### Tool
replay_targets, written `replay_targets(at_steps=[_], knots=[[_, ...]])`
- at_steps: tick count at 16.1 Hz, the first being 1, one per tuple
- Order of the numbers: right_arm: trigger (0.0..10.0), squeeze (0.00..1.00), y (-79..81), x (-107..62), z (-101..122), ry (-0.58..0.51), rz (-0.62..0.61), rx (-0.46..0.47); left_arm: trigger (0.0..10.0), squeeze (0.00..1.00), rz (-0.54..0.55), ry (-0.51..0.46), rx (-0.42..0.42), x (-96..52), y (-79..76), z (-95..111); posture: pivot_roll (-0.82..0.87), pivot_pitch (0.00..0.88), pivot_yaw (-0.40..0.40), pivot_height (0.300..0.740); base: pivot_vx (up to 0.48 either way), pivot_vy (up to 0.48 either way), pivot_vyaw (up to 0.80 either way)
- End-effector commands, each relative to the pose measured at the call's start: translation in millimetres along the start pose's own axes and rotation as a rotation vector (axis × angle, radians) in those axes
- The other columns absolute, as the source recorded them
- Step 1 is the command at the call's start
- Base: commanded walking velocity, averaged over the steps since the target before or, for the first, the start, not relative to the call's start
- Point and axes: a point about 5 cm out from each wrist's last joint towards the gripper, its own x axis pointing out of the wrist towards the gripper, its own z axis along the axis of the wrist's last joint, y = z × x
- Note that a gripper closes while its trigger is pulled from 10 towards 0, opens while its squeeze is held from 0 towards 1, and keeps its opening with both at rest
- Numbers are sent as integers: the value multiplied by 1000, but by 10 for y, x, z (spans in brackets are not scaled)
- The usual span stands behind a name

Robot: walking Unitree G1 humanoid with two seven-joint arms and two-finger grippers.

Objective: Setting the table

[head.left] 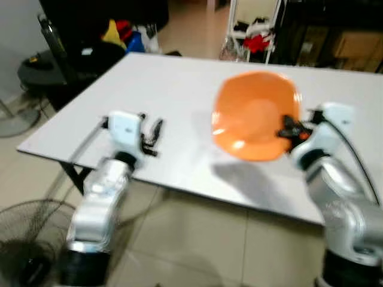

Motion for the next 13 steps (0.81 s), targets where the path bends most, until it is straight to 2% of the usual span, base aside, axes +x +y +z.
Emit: replay_targets(at_steps=[1, 13], knots=[[10000, 0, 90, -2, 78, -34, 41, 9, 10000, 0, 21, -4, 15, -2, 85, 30, 8, 0, 59, 727, 352, 0, 0], [10000, 0, 104, 6, 60, -33, 35, 9, 10000, 0, 17, -9, 20, 15, 87, 34, 9, 0, 58, 727, 351, 0, 0]])
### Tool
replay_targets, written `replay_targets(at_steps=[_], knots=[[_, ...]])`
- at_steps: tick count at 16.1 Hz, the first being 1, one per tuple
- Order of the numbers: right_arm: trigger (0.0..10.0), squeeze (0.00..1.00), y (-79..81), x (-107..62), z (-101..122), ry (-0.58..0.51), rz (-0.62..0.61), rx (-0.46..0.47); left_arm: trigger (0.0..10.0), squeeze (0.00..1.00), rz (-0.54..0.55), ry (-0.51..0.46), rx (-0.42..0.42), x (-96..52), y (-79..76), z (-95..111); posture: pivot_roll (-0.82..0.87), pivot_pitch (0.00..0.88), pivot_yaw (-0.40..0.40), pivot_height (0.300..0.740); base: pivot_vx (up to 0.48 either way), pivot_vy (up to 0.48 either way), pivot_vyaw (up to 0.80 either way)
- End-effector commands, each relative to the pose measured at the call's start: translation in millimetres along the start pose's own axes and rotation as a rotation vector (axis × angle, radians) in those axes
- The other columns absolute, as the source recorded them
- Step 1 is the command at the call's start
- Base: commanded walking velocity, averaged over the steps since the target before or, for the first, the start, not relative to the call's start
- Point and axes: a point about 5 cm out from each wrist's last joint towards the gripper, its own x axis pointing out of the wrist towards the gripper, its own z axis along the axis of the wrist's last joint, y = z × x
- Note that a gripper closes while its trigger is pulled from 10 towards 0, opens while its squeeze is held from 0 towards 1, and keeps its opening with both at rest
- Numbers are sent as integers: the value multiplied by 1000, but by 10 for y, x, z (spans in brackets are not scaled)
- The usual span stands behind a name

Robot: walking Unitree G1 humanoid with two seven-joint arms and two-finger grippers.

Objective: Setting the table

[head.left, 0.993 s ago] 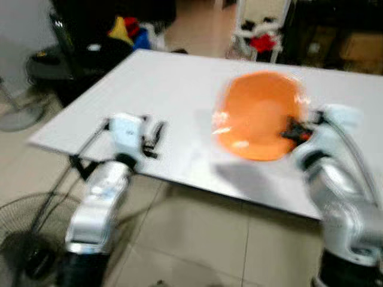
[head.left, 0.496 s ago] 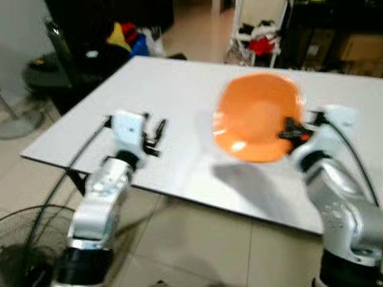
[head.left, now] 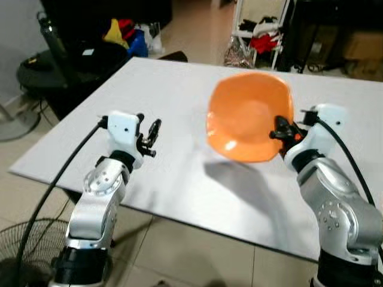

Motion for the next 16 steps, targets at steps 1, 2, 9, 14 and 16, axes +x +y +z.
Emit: replay_targets(at_steps=[1, 2, 9, 14, 16], knots=[[10000, 0, -59, -17, 95, -44, -25, -6, 10000, 0, -17, -12, -1, 10, -48, 22, 9, 0, 58, 727, 352, 0, 0], [10000, 0, -57, -17, 96, -44, -25, -6, 10000, 0, -17, -13, -1, 7, -48, 24, 9, 0, 58, 727, 356, 0, 0], [10000, 0, -55, -17, 92, -43, -27, -16, 10000, 0, -18, -14, -1, 22, -55, 28, 5, 0, 60, 727, 352, 0, 0], [10000, 0, -39, -12, 84, -41, -20, -12, 10000, 0, -17, -13, 1, 29, -45, 28, 5, 0, 62, 727, 349, 0, 0], [10000, 0, -42, -6, 83, -39, -21, -12, 10000, 0, 2, -11, 19, 37, -37, 24, 3, 0, 64, 727, 167, 0, 0]])
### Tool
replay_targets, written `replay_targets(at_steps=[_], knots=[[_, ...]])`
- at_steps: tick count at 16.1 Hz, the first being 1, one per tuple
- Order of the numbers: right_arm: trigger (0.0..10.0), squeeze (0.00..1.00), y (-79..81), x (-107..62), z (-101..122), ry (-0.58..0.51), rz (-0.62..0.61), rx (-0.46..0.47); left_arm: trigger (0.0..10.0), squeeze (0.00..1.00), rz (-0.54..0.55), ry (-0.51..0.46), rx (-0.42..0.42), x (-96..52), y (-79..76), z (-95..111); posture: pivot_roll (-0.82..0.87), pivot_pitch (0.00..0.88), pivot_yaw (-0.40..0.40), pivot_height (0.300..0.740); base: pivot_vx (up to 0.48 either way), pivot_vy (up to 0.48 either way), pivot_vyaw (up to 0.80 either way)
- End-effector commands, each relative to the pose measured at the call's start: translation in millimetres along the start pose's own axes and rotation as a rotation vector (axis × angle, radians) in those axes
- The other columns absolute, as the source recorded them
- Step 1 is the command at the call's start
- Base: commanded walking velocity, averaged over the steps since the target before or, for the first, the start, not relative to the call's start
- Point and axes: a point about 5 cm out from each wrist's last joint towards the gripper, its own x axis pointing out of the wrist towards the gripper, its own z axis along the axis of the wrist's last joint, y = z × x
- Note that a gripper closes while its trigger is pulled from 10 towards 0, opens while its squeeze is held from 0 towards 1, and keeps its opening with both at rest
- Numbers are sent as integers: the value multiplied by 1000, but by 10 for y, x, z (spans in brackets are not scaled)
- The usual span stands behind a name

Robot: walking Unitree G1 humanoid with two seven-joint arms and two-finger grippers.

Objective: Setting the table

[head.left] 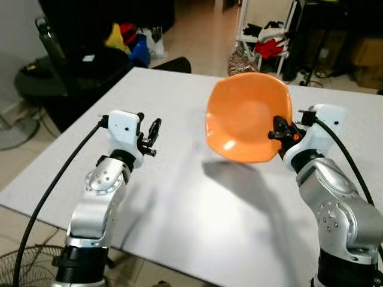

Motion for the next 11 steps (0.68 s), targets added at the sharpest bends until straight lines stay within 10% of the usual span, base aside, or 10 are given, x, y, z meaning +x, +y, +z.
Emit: replay_targets(at_steps=[1, 11], knots=[[10000, 0, -43, -11, 89, -43, -20, -4, 10000, 0, -9, -6, 16, 25, -47, 14, 2, 0, 65, 727, 0, 0, 0], [10000, 0, -45, -22, 63, -49, -37, 31, 10000, 0, -40, -17, 27, 108, -53, 52, -10, 0, 92, 727, 0, 314, -563]])
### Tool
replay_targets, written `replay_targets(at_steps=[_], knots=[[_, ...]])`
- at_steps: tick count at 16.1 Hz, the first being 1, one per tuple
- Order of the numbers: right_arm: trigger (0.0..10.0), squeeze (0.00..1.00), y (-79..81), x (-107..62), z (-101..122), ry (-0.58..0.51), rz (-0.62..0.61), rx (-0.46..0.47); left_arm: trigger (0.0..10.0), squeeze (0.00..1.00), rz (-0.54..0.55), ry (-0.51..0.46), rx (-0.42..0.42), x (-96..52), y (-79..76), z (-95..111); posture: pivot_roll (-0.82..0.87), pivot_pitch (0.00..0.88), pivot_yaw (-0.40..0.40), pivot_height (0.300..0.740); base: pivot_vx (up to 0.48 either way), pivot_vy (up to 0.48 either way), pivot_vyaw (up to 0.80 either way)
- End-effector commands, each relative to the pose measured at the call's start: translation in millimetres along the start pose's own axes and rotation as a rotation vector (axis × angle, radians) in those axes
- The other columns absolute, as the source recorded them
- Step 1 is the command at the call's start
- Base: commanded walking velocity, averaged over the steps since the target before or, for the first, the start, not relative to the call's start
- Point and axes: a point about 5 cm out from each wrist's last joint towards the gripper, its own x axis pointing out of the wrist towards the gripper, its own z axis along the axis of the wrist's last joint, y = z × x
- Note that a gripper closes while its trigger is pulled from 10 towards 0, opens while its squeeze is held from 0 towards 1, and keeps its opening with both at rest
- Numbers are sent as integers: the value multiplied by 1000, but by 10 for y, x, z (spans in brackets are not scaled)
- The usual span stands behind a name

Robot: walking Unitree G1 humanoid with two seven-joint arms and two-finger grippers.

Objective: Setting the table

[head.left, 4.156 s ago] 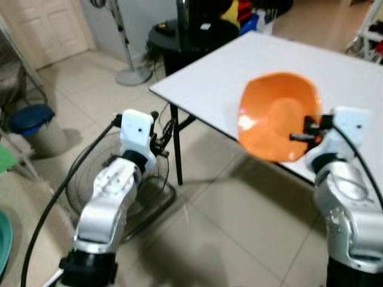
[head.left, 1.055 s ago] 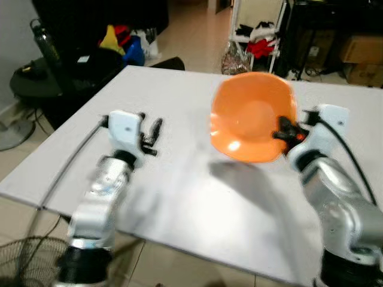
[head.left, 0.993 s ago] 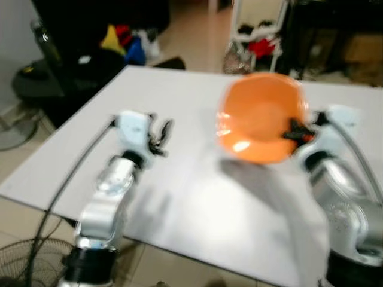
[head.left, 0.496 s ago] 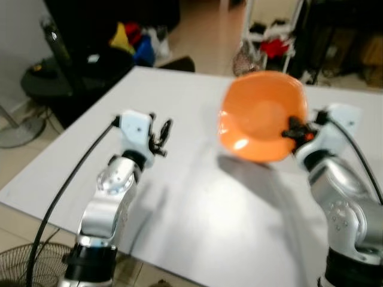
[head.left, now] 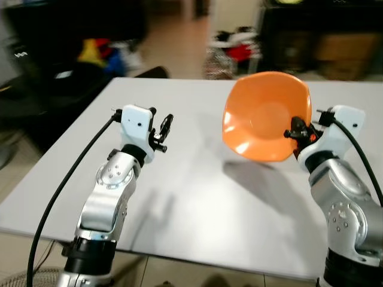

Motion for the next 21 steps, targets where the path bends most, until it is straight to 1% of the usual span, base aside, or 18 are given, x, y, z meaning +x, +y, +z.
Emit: replay_targets(at_steps=[1, 3, 4, 7, 9, 11, 12, 13, 14, 15, 21], knots=[[10000, 0, 101, -4, 64, -40, 45, 6, 10000, 0, 9, 7, 6, 6, 45, -8, -10, 0, 92, 727, 0, 476, -563], [10000, 0, 100, 1, 57, -37, 48, 9, 10000, 0, 8, 4, 8, 14, 43, 0, -5, 0, 91, 727, 0, 476, 0], [10000, 0, 111, 5, 51, -34, 60, 12, 10000, 0, 15, -4, 20, 12, 49, 10, -4, 0, 90, 727, 0, 0, 0], [10000, 0, 128, 7, 39, -10, 95, 41, 10000, 0, 32, 11, 1, -7, 58, -11, 2, 0, 84, 727, 0, 0, 0], [10000, 0, 126, 19, 50, 14, 135, 95, 10000, 0, 20, 18, -4, -23, 35, -37, 1, 0, 80, 727, 0, 0, 0], [10000, 0, 103, 37, 68, 24, 147, 114, 10000, 0, 23, 27, -21, -39, 20, -65, 3, 0, 75, 727, 0, 0, 0], [10000, 0, 95, 47, 75, 31, 149, 113, 10000, 0, 29, 34, -29, -46, 19, -80, 5, 0, 70, 727, 244, 0, 0], [10000, 0, 87, 64, 86, 43, 163, 92, 10000, 0, 30, 51, -40, -65, 12, -116, 5, 0, 70, 727, 266, 0, 0], [10000, 0, 86, 66, 86, 44, 165, 89, 10000, 0, 31, 53, -41, -68, 11, -122, 5, 0, 70, 727, 266, 0, 0], [10000, 0, 76, 73, 89, 55, 164, 67, 10000, 0, 32, 52, -41, -89, 8, -127, 15, 0, 55, 727, 315, 0, 0], [10000, 0, 65, 81, 67, 78, 156, 52, 10000, 0, 38, 55, -44, -106, 10, -128, 13, 0, 54, 727, 328, 0, 0]])
